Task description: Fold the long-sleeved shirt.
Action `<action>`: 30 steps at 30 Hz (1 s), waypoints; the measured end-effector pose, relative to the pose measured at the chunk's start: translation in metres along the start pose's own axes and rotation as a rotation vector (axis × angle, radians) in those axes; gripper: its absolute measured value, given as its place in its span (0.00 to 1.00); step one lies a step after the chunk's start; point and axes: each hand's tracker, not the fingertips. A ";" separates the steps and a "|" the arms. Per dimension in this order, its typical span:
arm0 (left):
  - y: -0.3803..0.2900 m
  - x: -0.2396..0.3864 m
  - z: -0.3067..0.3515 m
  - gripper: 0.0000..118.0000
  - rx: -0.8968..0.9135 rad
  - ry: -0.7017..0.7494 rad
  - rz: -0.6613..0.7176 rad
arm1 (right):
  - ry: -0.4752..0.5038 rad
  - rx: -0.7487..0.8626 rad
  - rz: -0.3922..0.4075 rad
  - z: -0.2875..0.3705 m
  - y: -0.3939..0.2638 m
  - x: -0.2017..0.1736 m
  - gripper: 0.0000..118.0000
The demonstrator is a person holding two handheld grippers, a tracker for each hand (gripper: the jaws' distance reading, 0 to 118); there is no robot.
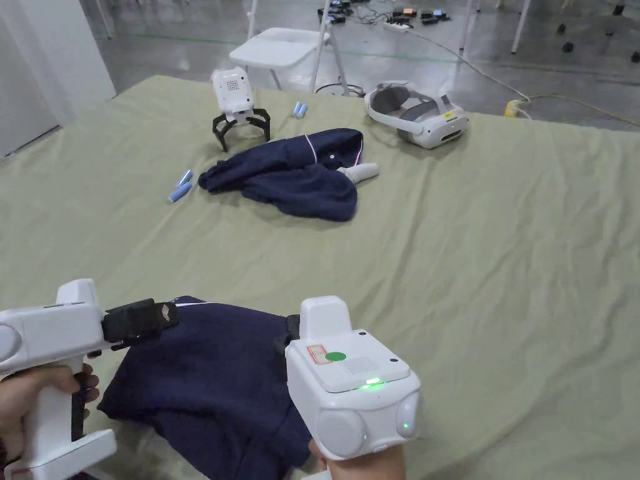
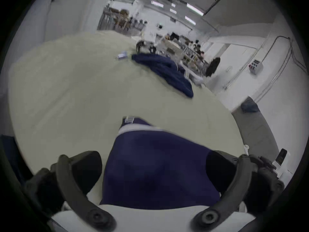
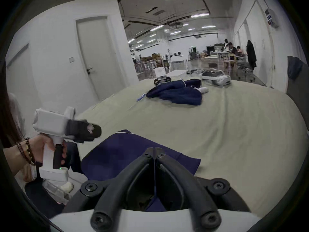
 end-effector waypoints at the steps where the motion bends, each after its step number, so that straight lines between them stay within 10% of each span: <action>1: 0.002 0.002 0.008 0.94 0.042 -0.003 -0.012 | 0.002 0.001 0.011 -0.001 0.001 -0.001 0.00; 6: -0.008 0.074 0.060 0.89 0.106 -0.018 -0.123 | -0.045 0.053 0.023 0.039 0.018 0.010 0.00; 11: -0.038 0.156 0.083 0.07 0.263 -0.074 -0.273 | -0.176 0.220 0.039 0.133 0.038 0.063 0.00; 21: -0.129 0.343 0.066 0.03 0.553 -0.042 -0.545 | -0.638 0.445 0.040 0.322 0.025 0.174 0.00; 30: -0.185 0.396 0.053 0.03 0.639 -0.087 -0.633 | -0.825 0.435 0.046 0.368 -0.020 0.202 0.00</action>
